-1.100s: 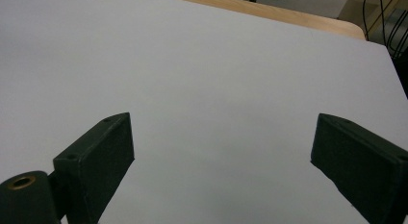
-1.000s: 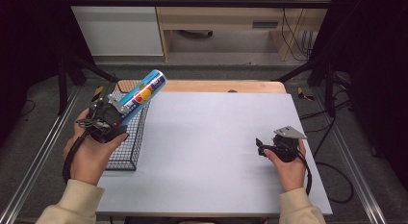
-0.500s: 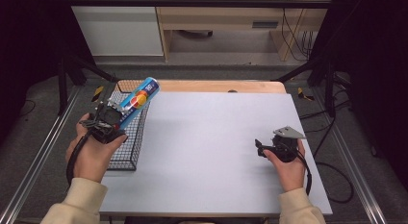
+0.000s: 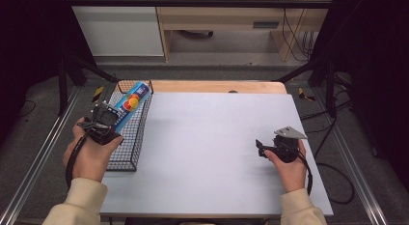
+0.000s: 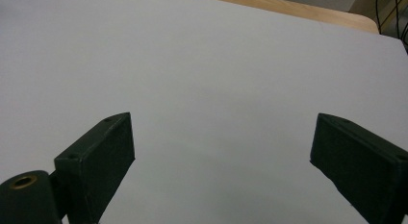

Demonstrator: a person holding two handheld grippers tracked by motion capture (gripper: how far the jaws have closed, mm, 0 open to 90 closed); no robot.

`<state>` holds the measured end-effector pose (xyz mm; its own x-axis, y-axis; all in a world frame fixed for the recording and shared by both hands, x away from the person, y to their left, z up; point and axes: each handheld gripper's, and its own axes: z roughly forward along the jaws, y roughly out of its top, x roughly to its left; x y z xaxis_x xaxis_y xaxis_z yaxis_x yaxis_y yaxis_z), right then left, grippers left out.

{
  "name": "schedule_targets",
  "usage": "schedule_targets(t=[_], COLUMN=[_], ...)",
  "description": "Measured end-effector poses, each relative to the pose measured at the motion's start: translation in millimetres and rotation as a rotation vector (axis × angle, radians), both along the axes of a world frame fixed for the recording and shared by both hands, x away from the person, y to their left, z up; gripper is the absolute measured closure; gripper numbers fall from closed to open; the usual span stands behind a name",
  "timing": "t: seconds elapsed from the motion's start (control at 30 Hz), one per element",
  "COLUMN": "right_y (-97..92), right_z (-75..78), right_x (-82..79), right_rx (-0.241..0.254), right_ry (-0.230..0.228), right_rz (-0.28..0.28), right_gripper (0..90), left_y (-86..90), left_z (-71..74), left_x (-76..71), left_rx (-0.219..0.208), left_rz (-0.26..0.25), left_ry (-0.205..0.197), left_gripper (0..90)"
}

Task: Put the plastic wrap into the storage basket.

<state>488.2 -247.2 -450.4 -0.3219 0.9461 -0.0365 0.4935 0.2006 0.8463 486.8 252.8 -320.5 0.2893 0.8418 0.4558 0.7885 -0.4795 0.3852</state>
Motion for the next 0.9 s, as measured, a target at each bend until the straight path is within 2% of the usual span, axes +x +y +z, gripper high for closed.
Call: schedule_targets(t=[0.4,0.9], right_y=[1.9,1.7], right_z=[-1.0,-1.6], right_x=[0.3,0.8], right_rx=[-0.004,-0.006], right_ry=[0.008,0.01], right_rz=[0.005,0.009], right_gripper=[8.5,8.4], left_y=[7.3,12.6], left_z=[-16.2,-20.3], left_x=[9.7,16.3], left_rx=[-0.038,-0.047], left_rz=[0.032,0.053], left_ry=[0.023,0.05], left_gripper=[31.1,31.3])
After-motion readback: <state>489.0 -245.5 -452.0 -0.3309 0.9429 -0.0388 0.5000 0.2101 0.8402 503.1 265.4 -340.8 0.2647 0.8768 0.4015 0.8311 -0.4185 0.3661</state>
